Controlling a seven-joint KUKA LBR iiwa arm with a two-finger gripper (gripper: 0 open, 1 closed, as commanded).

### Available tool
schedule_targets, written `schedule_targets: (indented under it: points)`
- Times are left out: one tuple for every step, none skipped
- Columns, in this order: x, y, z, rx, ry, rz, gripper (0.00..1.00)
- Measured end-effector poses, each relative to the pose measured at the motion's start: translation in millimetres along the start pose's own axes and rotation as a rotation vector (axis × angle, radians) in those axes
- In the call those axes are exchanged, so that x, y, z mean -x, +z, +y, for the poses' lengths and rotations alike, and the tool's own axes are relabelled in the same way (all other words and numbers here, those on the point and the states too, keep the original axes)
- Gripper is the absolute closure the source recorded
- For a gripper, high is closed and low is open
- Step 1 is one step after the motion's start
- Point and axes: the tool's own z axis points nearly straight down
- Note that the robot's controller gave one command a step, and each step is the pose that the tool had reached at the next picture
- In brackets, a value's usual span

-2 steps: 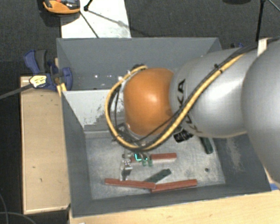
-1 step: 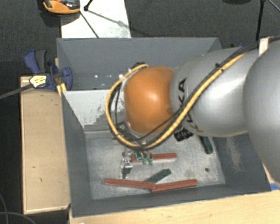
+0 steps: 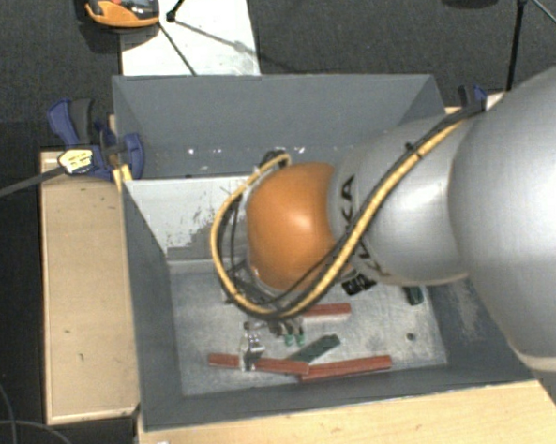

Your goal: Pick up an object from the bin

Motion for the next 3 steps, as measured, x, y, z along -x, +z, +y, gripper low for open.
schedule_targets:
  points:
    - [-10.8, 57.4, 3.3, 0.001, -0.245, 0.001, 1.00]
    - [-10.7, 57.4, 3.3, 0.001, -0.243, 0.001, 1.00]
    - [-0.5, -33.1, 12.4, -0.001, -0.260, 0.007, 1.00]
